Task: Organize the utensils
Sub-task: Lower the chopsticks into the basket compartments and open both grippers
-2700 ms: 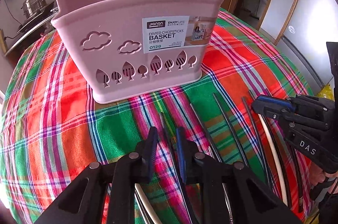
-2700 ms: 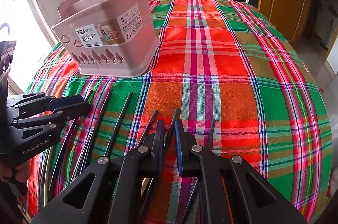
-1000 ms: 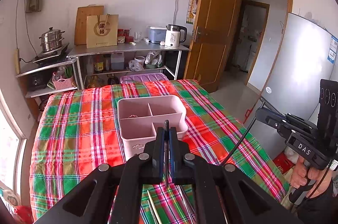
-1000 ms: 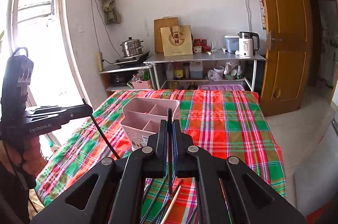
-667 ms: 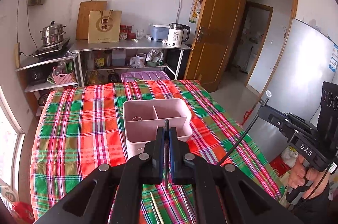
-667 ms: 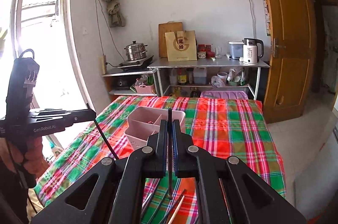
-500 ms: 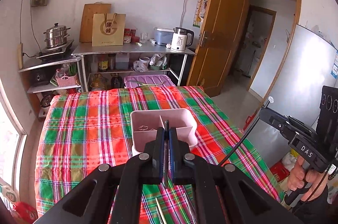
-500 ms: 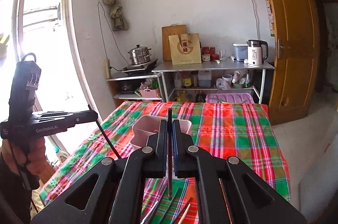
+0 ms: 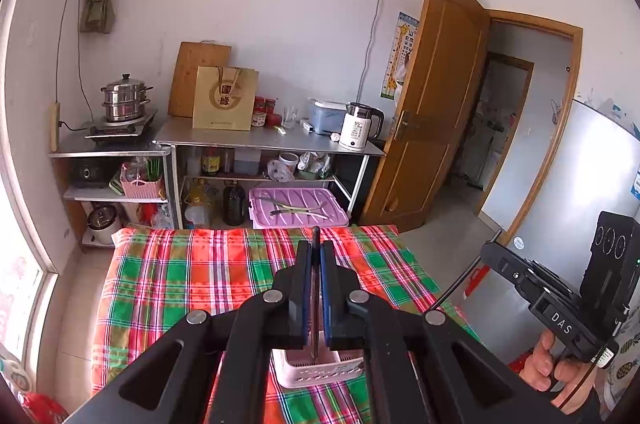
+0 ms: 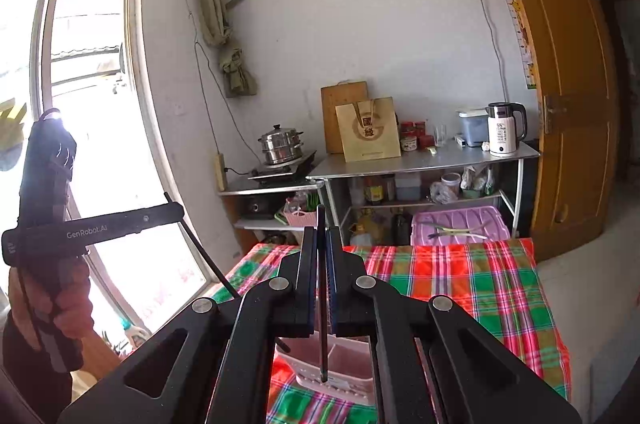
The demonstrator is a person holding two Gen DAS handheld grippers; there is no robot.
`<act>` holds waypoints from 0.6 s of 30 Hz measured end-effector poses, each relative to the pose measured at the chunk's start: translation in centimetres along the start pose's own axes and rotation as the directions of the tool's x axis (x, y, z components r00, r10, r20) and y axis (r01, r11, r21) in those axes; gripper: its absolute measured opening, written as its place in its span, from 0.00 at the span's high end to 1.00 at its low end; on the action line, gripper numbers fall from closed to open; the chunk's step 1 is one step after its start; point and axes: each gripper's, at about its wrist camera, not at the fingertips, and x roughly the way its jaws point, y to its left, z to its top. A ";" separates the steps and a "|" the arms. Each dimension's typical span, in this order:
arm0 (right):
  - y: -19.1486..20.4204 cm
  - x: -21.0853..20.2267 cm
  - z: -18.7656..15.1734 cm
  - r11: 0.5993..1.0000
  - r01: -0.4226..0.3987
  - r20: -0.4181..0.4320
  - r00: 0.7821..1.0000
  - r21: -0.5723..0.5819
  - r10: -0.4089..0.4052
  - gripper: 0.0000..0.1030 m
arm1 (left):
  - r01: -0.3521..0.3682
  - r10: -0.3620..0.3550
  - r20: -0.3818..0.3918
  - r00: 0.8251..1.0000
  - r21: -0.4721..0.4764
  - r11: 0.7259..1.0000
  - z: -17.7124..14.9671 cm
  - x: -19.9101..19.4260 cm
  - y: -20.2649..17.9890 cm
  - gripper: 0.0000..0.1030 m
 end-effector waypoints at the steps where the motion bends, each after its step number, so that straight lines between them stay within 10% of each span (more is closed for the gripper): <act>1: 0.1 0.4 0.1 1.000 -0.005 0.003 1.000 0.002 0.005 0.96 | 0.001 -0.001 0.001 1.000 -0.002 1.000 0.2 0.3 0.2 0.96; 18: -0.9 8.2 -5.3 0.999 -0.007 -0.138 0.990 0.053 0.014 0.96 | 0.011 -0.022 -0.147 0.989 -0.074 0.997 -5.3 9.4 4.3 0.96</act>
